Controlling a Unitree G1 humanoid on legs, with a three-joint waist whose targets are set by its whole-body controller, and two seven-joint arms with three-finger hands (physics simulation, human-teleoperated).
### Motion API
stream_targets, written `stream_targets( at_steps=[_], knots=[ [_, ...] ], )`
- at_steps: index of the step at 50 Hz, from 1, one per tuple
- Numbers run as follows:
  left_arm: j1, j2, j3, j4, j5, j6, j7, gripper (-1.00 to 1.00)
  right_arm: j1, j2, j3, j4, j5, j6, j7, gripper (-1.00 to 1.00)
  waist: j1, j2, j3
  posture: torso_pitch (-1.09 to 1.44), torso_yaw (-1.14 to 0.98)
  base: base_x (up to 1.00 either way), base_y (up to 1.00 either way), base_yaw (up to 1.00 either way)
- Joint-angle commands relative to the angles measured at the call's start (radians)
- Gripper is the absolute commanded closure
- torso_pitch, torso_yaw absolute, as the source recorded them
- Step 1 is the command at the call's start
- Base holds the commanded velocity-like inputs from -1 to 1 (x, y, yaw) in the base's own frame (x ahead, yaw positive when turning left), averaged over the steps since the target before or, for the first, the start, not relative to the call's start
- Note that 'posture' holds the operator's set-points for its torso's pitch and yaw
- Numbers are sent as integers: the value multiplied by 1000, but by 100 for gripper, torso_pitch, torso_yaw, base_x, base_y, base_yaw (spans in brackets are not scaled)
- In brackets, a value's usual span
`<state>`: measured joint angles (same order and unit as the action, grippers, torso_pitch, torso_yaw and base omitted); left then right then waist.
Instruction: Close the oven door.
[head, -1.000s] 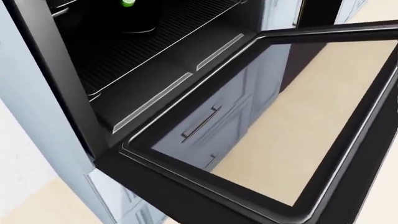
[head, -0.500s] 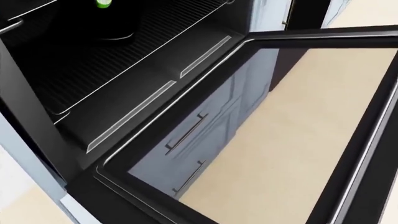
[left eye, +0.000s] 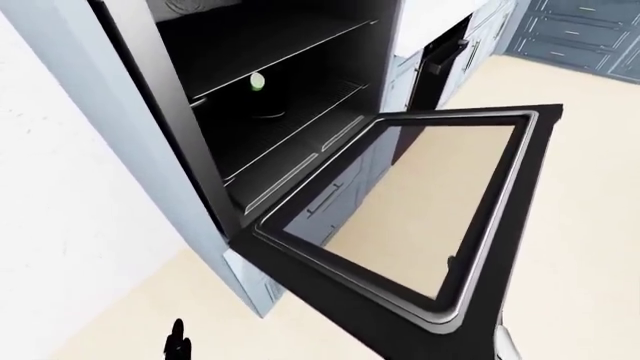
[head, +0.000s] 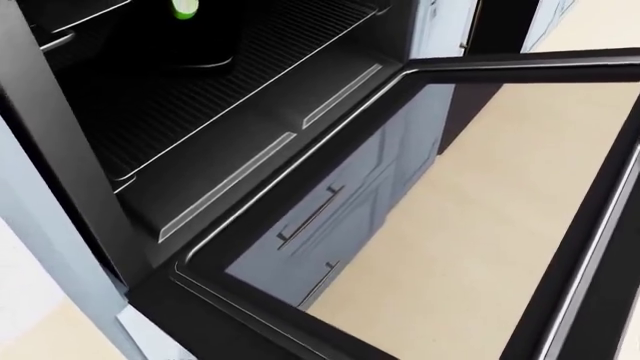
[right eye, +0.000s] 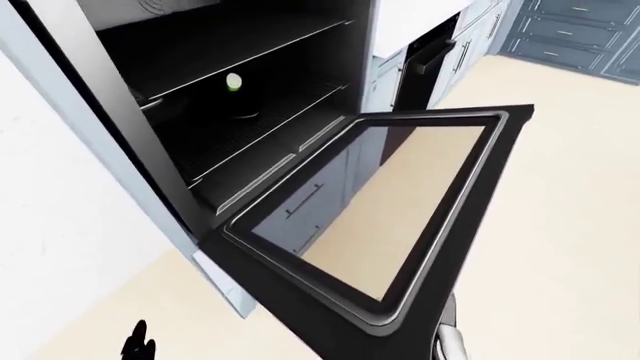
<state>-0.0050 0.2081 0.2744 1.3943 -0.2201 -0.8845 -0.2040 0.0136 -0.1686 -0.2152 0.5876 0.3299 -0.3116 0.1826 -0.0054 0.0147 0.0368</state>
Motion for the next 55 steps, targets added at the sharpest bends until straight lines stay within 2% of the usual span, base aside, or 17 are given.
stream_targets(
  at_steps=[1,8,13,24,30,33,35,38,42,48,55],
  knots=[
    [-6,11,7,-15,-12,-20,-6,-100,7,0,-12,-78,-33,67,-10,-100,-2,3,-9,0,0,0,0,0],
    [-5,8,6,-15,-21,-6,-8,-100,32,42,-13,-317,-81,254,-21,-100,1,-1,-16,0,0,0,0,0],
    [-5,8,6,-15,-25,-4,-11,-100,40,68,-6,-436,-93,340,-16,-100,0,2,-21,0,0,0,0,0],
    [-4,9,10,-15,-41,-1,-28,-100,45,100,40,-780,-121,591,-20,-100,0,6,-34,0,0,0,0,0],
    [-4,10,11,-14,-44,2,-28,-100,6,99,52,-972,-115,783,-33,-100,-1,8,-40,0,0,0,0,0],
    [-5,11,12,-14,-45,4,-29,-100,-19,99,65,-1102,-85,922,-35,-100,0,8,-44,0,0,0,0,0],
    [-5,11,12,-14,-45,5,-29,-100,-55,97,74,-1169,-79,1005,-50,-100,1,7,-46,0,0,0,0,0],
    [-5,12,14,-14,-48,6,-31,-100,-173,85,92,-1281,-49,1178,-86,-100,0,7,-49,0,0,0,0,0],
    [-4,9,14,-13,-47,6,-33,-100,-361,64,84,-1239,-31,1285,-131,-100,-1,9,-48,0,0,0,0,0],
    [-5,9,15,-14,-46,9,-33,-100,-584,58,154,-1047,-58,1288,-139,-100,-2,12,-45,0,0,0,0,0],
    [-6,9,15,-14,-48,9,-35,-100,-724,118,230,-900,-133,1266,-98,-100,-1,17,-41,0,0,0,0,0]
  ],
)
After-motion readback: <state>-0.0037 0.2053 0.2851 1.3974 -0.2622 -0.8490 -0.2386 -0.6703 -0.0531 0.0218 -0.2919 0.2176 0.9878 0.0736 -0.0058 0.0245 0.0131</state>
